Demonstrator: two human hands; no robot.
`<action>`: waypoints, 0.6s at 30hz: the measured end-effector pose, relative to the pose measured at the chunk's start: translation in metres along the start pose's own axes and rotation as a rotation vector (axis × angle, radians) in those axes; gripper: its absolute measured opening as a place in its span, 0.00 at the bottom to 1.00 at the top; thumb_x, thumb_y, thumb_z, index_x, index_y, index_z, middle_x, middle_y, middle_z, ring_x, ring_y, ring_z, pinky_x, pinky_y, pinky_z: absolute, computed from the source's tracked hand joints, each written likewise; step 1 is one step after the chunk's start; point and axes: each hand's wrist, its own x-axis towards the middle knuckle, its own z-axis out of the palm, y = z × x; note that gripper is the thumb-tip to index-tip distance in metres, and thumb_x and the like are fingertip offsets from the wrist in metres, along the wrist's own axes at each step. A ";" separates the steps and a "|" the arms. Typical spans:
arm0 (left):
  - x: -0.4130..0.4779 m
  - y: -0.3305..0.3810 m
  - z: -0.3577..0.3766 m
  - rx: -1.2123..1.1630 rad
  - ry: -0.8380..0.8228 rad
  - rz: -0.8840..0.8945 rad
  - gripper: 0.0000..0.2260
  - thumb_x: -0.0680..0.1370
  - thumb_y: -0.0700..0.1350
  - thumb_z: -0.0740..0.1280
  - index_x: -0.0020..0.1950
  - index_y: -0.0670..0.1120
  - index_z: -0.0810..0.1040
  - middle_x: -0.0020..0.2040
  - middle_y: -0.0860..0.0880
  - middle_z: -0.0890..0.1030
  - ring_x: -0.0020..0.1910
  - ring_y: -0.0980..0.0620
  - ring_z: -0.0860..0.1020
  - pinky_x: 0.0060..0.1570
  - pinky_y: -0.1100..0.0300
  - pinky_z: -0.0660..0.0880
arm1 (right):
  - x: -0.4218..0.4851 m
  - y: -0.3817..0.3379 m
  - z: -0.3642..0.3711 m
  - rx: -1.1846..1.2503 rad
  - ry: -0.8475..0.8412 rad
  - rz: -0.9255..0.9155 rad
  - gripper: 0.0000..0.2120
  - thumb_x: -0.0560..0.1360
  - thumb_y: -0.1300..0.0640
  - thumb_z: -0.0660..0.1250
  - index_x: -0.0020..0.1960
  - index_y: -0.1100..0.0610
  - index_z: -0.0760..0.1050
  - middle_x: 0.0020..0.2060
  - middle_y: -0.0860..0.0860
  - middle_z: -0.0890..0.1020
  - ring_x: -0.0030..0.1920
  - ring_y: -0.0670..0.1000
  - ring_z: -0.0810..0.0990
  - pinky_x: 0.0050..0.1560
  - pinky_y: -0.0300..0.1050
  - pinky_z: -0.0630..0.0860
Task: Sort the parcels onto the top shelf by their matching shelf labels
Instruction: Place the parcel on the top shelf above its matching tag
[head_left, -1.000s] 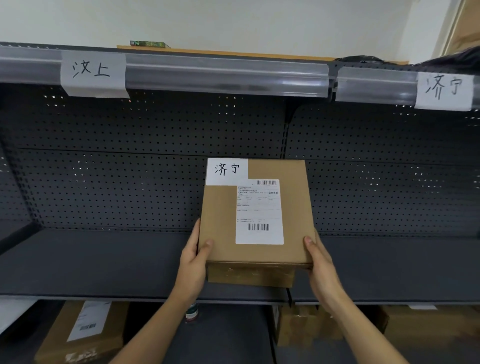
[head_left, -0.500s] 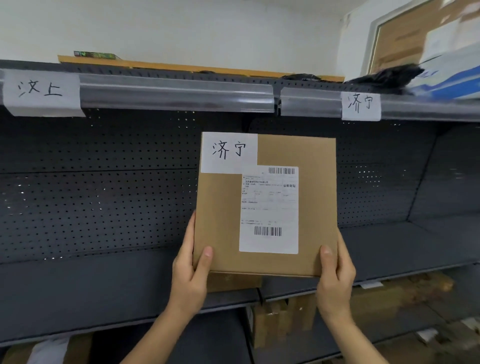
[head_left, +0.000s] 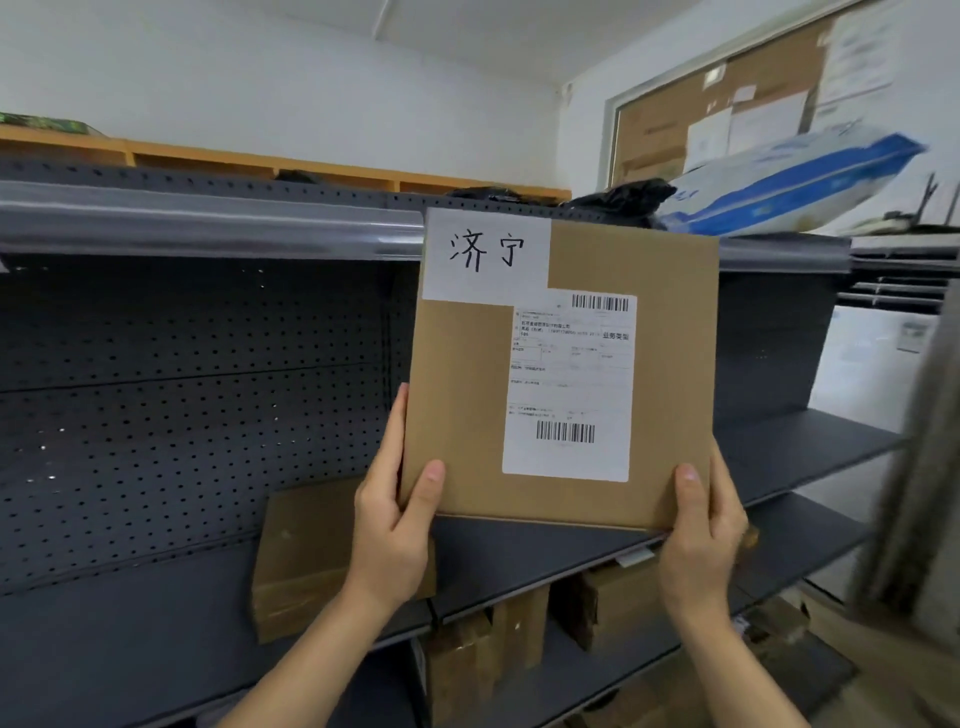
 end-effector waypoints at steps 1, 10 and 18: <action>0.008 0.005 0.005 -0.017 -0.008 0.017 0.29 0.80 0.48 0.61 0.80 0.47 0.56 0.73 0.67 0.70 0.74 0.60 0.68 0.70 0.64 0.66 | 0.008 -0.004 -0.002 0.006 0.013 -0.006 0.28 0.80 0.53 0.57 0.76 0.67 0.66 0.69 0.63 0.77 0.67 0.55 0.76 0.63 0.34 0.75; 0.103 0.046 0.032 0.011 -0.010 0.121 0.29 0.81 0.42 0.61 0.81 0.43 0.55 0.73 0.56 0.70 0.70 0.64 0.70 0.66 0.69 0.68 | 0.102 -0.056 0.015 0.022 0.006 -0.039 0.20 0.84 0.56 0.58 0.73 0.63 0.73 0.65 0.57 0.82 0.63 0.48 0.81 0.65 0.43 0.77; 0.200 0.082 0.043 0.163 0.118 0.029 0.16 0.83 0.44 0.60 0.70 0.47 0.73 0.58 0.55 0.80 0.50 0.67 0.77 0.45 0.79 0.70 | 0.205 -0.091 0.062 -0.045 -0.151 0.120 0.10 0.84 0.49 0.58 0.53 0.48 0.77 0.47 0.42 0.79 0.49 0.43 0.76 0.45 0.38 0.71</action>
